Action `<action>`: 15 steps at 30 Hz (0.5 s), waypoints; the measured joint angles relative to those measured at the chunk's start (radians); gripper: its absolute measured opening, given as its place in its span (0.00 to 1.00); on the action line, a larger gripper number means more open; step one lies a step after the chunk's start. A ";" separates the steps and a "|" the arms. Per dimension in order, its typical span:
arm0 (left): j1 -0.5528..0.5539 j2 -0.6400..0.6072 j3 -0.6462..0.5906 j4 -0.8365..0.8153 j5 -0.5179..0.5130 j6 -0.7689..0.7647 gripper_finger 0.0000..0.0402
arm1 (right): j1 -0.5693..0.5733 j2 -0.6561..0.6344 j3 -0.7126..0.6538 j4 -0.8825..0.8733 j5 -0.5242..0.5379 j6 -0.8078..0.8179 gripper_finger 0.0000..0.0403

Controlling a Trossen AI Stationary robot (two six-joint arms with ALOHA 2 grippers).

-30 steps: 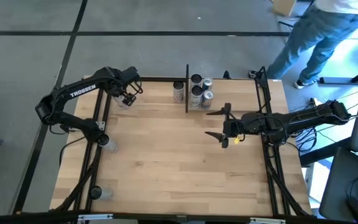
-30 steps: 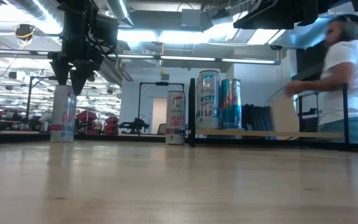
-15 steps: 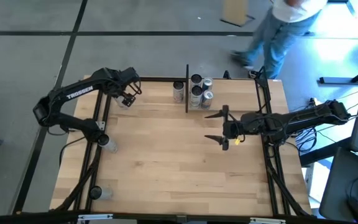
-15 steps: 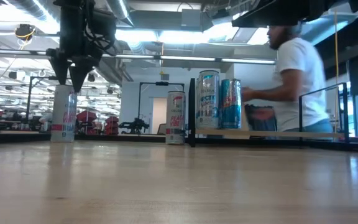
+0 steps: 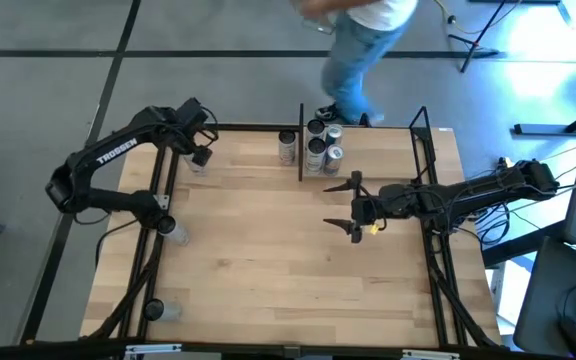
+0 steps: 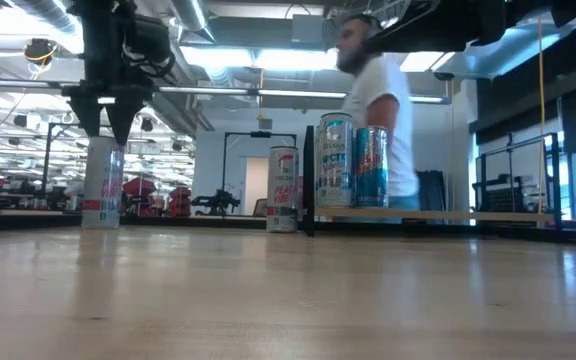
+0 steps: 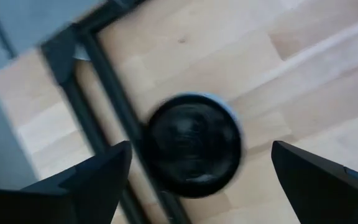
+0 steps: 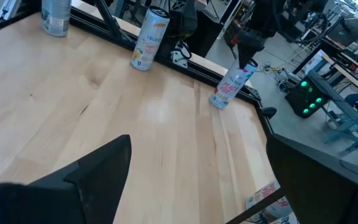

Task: Place canned beverage on shelf
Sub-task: Put the top left black soda can on the shelf

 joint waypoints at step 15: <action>0.013 0.079 -0.082 0.073 0.029 0.073 0.84 | 0.000 0.000 0.000 0.011 0.000 0.000 0.89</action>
